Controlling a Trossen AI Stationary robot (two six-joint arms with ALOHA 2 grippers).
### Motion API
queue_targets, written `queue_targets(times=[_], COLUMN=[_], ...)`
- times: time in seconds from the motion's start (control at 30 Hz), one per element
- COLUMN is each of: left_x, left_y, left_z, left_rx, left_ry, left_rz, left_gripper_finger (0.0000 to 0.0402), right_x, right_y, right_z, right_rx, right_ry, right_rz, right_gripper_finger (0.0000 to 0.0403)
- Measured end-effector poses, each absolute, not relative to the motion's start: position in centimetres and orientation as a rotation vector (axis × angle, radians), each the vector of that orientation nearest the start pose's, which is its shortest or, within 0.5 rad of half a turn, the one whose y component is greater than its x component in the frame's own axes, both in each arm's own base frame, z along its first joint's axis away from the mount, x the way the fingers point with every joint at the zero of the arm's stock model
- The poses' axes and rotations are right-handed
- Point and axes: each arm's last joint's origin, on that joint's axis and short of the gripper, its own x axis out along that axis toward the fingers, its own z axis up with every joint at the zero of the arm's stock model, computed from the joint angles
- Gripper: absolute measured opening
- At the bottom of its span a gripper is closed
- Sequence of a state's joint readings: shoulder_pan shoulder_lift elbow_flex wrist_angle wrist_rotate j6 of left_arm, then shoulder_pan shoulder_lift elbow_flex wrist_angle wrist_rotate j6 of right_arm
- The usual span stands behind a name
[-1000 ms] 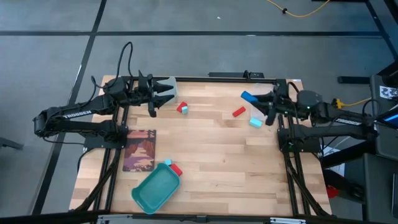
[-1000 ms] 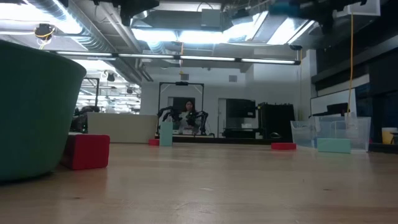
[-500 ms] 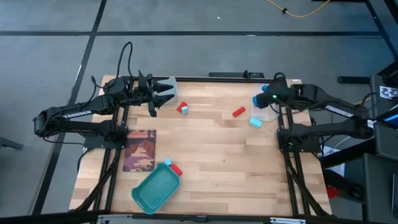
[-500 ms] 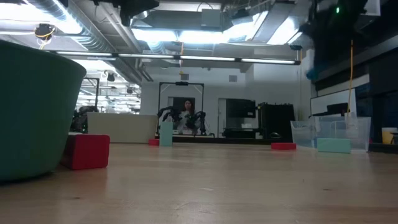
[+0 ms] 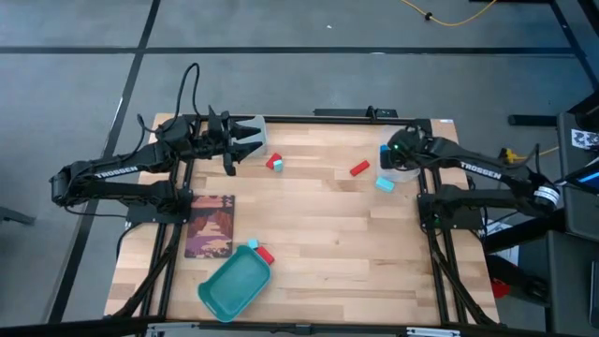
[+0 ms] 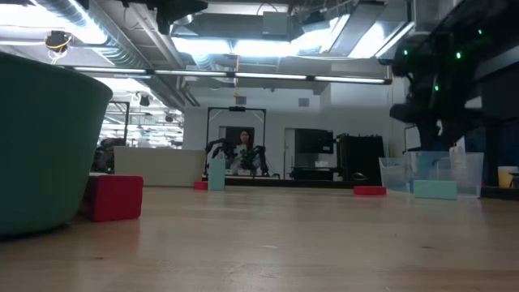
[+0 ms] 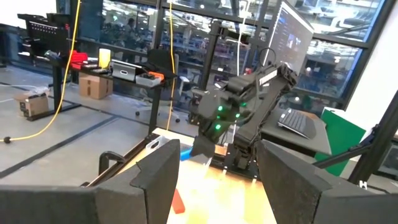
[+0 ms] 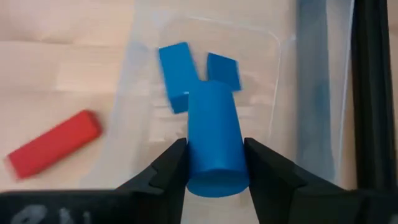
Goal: Sort & place blocks by color
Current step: Put the blue block into the transparent bin, then put the top left light blue block into the gray bin
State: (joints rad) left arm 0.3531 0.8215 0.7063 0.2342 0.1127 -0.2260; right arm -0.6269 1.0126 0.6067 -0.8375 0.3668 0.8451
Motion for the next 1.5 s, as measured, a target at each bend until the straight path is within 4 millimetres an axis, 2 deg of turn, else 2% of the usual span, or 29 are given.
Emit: queue_targets(times=[0.17,0.4,0.6,0.87,1.0,1.2,1.37,1.43,1.5], left_x=[17.6,17.6,17.6,17.6,17.6,17.6,17.6,17.6,17.6], left_y=[6.1,6.2,6.2,6.2,6.2,6.2,6.2,6.2,6.2], left_z=[34.0,34.0,34.0,34.1,34.1,34.1,34.1,34.1,34.1], left_rx=[-0.196,-0.196,-0.197,-0.197,-0.198,-0.197,-0.198,-0.198,-0.197], left_ry=[-0.145,-0.151,-0.152,-0.152,-0.153,-0.152,-0.153,-0.153,-0.153], left_rz=[0.226,0.245,0.25,0.25,0.25,0.251,0.25,0.251,0.251], left_gripper_finger=[0.0208,0.0208,0.0208,0.0208,0.0208,0.0208,0.0208,0.0208,0.0208], right_x=[11.2,10.7,10.8,11.1,11.0,11.3,11.6,12.0,12.8], right_y=[-10.2,-9.9,-10.0,-10.3,-10.1,-10.4,-10.6,-10.6,-10.6], right_z=[16.9,15.2,15.4,15.8,16.2,19.4,23.7,25.6,27.4], right_rx=[0.934,0.968,0.975,0.962,0.947,0.861,0.803,0.786,0.742], right_ry=[0.801,0.765,0.765,0.708,0.7,0.608,0.452,0.362,0.265], right_rz=[-1.454,-1.475,-1.471,-1.471,-1.439,-1.344,-1.253,-1.159,-0.986], right_gripper_finger=[0.0138,0.0139,0.0178,0.0194,0.0218,0.0276,0.0312,0.032,0.0323])
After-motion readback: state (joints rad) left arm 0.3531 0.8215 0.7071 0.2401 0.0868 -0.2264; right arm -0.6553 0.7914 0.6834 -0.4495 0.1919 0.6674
